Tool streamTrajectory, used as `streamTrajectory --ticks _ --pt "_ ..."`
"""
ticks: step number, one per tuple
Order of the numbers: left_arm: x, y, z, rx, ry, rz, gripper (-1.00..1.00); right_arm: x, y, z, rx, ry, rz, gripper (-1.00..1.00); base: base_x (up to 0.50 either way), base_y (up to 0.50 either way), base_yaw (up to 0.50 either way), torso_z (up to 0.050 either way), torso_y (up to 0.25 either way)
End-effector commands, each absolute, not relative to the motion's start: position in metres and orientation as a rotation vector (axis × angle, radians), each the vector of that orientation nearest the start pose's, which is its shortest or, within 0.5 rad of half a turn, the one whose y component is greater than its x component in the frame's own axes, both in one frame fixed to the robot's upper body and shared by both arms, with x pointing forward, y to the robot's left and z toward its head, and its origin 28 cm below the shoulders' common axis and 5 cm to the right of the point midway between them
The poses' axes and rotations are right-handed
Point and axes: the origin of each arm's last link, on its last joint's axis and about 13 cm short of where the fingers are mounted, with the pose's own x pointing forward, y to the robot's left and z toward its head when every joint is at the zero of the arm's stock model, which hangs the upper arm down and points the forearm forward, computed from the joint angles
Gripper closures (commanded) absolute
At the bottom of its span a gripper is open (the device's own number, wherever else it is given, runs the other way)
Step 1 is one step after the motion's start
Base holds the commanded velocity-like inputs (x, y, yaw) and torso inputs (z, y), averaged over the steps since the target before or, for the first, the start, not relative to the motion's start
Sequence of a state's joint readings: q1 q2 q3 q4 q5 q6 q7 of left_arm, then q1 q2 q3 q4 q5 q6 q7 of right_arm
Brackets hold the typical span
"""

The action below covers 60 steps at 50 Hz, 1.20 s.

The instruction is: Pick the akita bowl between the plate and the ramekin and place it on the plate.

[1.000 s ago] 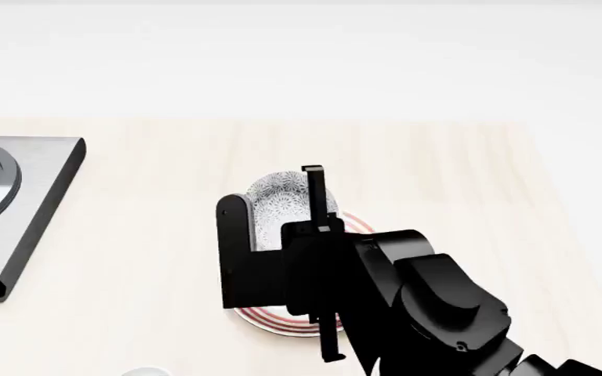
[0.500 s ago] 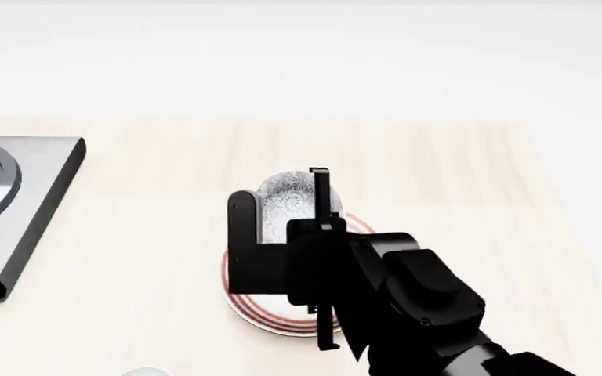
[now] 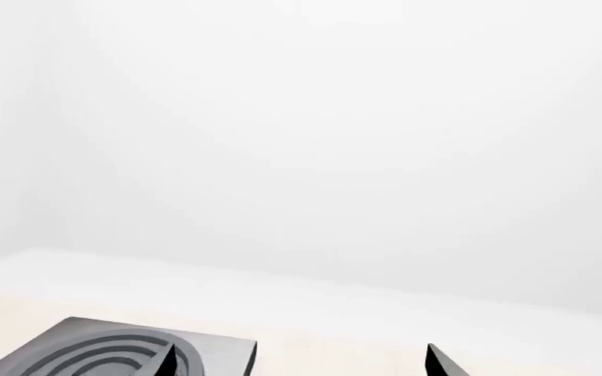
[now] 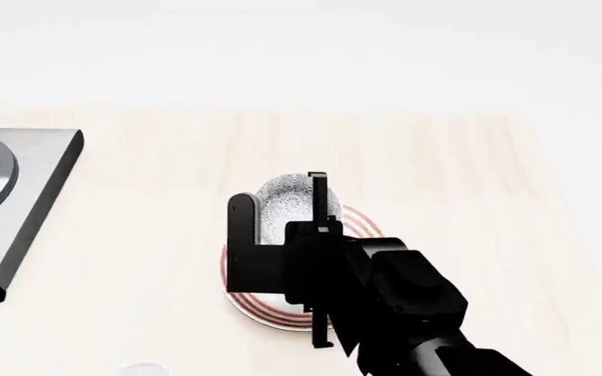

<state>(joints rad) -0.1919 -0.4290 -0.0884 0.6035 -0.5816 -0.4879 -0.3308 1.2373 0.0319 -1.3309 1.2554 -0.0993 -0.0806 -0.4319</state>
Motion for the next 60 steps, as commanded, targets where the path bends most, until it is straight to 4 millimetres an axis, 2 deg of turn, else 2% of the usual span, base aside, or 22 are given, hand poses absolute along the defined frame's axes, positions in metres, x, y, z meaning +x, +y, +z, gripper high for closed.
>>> streamTrajectory --ticks 1,7,21,22,45,56,60 --pt "0.217 0.267 0.163 -0.086 -0.305 0.045 -1.0 0.421 -0.074 0.141 -1.364 0.242 0.829 1.0 0.0 0.0 0.0 0.0 -0.25" --pt "0.217 0.266 0.162 -0.099 -0.284 0.06 -1.0 0.421 -0.076 0.143 -1.368 0.246 0.827 1.0 0.0 0.0 0.0 0.0 -0.245" --pt "0.217 0.266 0.162 -0.101 -0.285 0.072 -1.0 0.42 -0.077 0.138 -1.369 0.255 0.83 1.0 0.0 0.0 0.0 0.0 0.0" --pt "0.217 0.266 0.162 -0.102 -0.284 0.074 -1.0 0.42 -0.077 0.139 -1.371 0.25 0.828 -1.0 0.0 0.0 0.0 0.0 0.0" --pt "0.217 0.266 0.163 -0.101 -0.286 0.074 -1.0 0.416 -0.081 0.15 -1.383 0.243 0.805 -1.0 0.0 0.0 0.0 0.0 0.0" --pt "0.214 0.263 0.164 -0.09 -0.295 0.068 -1.0 0.398 -0.095 0.171 -1.373 0.215 0.789 -1.0 0.0 0.0 0.0 0.0 0.0" --pt "0.214 0.261 0.165 -0.085 -0.295 0.068 -1.0 0.386 -0.098 0.185 -1.36 0.162 0.784 -1.0 0.0 0.0 0.0 0.0 0.0"
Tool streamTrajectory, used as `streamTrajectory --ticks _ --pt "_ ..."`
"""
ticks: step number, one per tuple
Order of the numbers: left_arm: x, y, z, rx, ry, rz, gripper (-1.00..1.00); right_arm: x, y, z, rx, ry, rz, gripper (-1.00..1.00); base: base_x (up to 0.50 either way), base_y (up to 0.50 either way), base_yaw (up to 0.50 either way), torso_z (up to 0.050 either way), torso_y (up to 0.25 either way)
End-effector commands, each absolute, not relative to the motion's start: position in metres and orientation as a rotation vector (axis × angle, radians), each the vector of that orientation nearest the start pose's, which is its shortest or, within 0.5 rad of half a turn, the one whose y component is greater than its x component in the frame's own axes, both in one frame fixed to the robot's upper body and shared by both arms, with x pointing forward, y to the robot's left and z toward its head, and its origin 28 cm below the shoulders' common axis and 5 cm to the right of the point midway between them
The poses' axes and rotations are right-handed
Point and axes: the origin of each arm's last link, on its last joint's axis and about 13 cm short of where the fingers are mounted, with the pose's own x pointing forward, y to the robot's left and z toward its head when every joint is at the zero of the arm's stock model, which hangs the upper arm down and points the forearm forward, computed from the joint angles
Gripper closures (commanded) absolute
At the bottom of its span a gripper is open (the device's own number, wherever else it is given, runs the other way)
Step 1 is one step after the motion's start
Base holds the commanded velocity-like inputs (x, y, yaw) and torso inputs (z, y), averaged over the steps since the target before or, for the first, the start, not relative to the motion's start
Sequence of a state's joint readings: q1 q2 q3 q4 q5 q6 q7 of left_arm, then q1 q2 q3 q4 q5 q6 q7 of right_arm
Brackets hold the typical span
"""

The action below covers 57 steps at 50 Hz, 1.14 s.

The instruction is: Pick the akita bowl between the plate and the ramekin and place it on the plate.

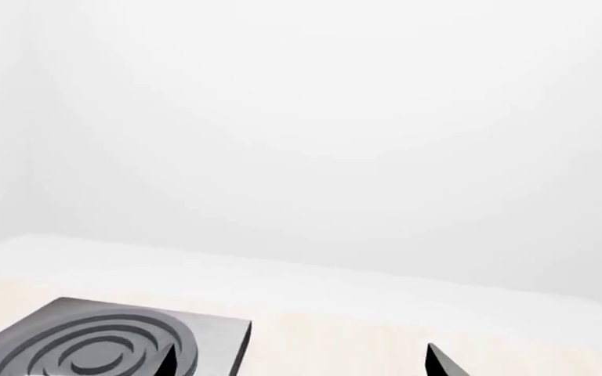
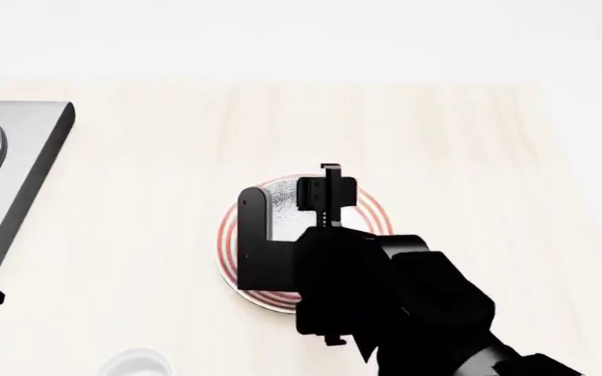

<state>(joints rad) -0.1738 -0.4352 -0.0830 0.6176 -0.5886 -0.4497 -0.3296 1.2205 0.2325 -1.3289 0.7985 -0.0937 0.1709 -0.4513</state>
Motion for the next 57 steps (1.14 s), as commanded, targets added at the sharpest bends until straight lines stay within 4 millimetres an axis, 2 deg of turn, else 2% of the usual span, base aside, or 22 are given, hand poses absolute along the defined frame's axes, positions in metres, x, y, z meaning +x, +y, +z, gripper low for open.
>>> streamTrajectory --ticks 1,8,11,14,15,16,20,23,24,32,39,40,43,52,57 --pt "0.214 0.261 0.165 -0.084 -0.295 0.067 -1.0 0.384 -0.098 0.186 -1.358 0.157 0.79 -1.0 0.0 0.0 0.0 0.0 0.0" --pt "0.213 0.26 0.165 -0.078 -0.303 0.068 -1.0 0.371 -0.1 0.199 -1.338 0.088 0.78 -1.0 0.0 0.0 0.0 0.0 0.0" --pt "0.211 0.26 0.165 -0.061 -0.332 0.082 -1.0 0.36 -0.102 0.212 -1.293 0.006 0.77 -1.0 0.0 0.0 0.0 0.0 0.0" --pt "0.21 0.261 0.164 -0.052 -0.363 0.104 -1.0 0.34 -0.105 0.223 -1.252 -0.133 0.741 -1.0 0.0 0.0 0.0 0.0 0.0" --pt "0.21 0.261 0.164 -0.052 -0.363 0.104 -1.0 0.339 -0.105 0.223 -1.252 -0.133 0.741 -1.0 0.0 0.0 0.0 0.0 0.0" --pt "0.21 0.261 0.164 -0.041 -0.397 0.122 -1.0 0.326 -0.107 0.229 -1.237 -0.212 0.722 -1.0 0.0 0.0 0.0 0.0 0.0" --pt "0.209 0.26 0.165 -0.042 -0.412 0.133 -1.0 0.301 -0.115 0.233 -1.172 -0.37 0.592 -1.0 0.0 0.0 0.0 0.0 0.0" --pt "0.208 0.26 0.167 -0.059 -0.431 0.145 -1.0 0.287 -0.122 0.232 -1.106 -0.443 0.518 -1.0 0.0 0.0 0.0 0.0 0.0" --pt "0.208 0.26 0.168 -0.064 -0.442 0.154 -1.0 0.275 -0.125 0.231 -1.056 -0.507 0.471 -1.0 0.0 0.0 0.0 0.0 0.0" --pt "0.206 0.256 0.172 -0.086 -0.535 0.193 -1.0 0.224 -0.142 0.231 -0.848 -0.734 0.227 -1.0 0.0 0.0 0.0 0.0 0.0" --pt "0.201 0.255 0.185 -0.139 -0.657 0.226 -1.0 0.199 -0.149 0.221 -0.699 -0.832 0.072 -1.0 0.0 0.0 0.0 0.0 0.0" --pt "0.201 0.255 0.186 -0.155 -0.665 0.233 -1.0 0.191 -0.15 0.223 -0.611 -0.867 0.013 -1.0 0.0 0.0 0.0 0.0 0.0" --pt "0.199 0.256 0.188 -0.169 -0.707 0.264 -1.0 0.178 -0.152 0.223 -0.535 -0.961 -0.135 -1.0 0.0 0.0 0.0 0.0 0.0" --pt "0.195 0.257 0.182 -0.17 -0.721 0.261 -1.0 0.152 -0.164 0.217 -0.265 -1.006 -0.27 -1.0 0.0 0.0 0.0 0.0 0.0" --pt "0.194 0.257 0.18 -0.165 -0.756 0.28 -1.0 0.146 -0.168 0.213 -0.246 -1.038 -0.327 -1.0 0.0 0.0 0.0 0.0 0.0"
